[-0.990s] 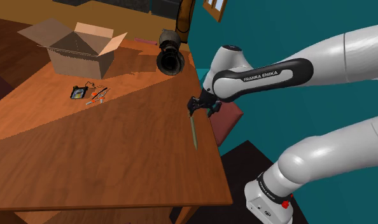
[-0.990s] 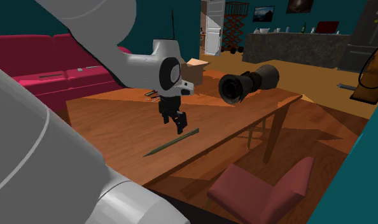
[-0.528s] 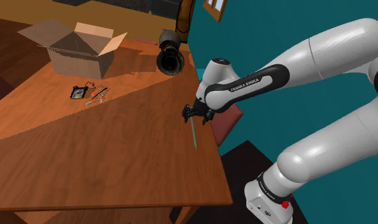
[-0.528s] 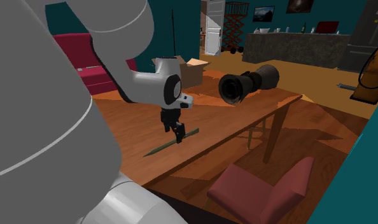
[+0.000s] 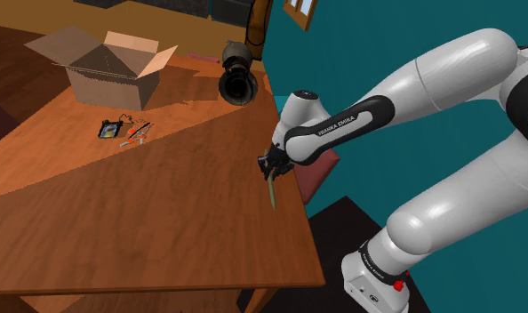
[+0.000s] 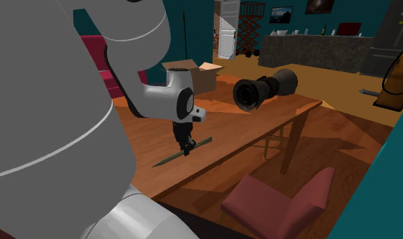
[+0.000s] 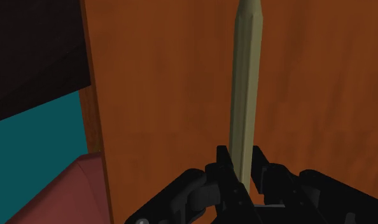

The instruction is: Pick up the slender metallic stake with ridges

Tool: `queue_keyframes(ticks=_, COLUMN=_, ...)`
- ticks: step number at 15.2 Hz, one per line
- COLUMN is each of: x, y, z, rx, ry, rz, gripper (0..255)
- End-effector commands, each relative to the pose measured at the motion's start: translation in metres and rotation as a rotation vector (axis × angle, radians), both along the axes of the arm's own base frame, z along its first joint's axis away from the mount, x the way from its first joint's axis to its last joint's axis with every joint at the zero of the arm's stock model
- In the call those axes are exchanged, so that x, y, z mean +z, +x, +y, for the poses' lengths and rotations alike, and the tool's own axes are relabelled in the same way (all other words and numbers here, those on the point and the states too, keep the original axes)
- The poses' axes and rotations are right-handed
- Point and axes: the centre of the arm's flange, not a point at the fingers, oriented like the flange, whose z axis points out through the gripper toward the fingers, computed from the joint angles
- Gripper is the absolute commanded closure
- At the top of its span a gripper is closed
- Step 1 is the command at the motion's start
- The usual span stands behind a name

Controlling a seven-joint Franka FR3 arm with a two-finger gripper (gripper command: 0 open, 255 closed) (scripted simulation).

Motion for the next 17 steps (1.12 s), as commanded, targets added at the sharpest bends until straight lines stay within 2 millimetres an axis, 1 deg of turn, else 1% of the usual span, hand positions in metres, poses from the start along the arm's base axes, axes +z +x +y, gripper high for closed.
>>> queue_keyframes(ticks=1, x=0.0, y=0.0, z=0.0, rx=0.0, ry=0.0, rz=0.0, gripper=255)
queue_keyframes(ticks=7, x=0.0, y=0.001, z=-0.001, rx=0.0, ry=0.0, rz=0.0, gripper=255)
queue_keyframes(ticks=17, x=0.052, y=0.001, z=-0.001, rx=0.0, ry=0.0, rz=0.0, gripper=255)
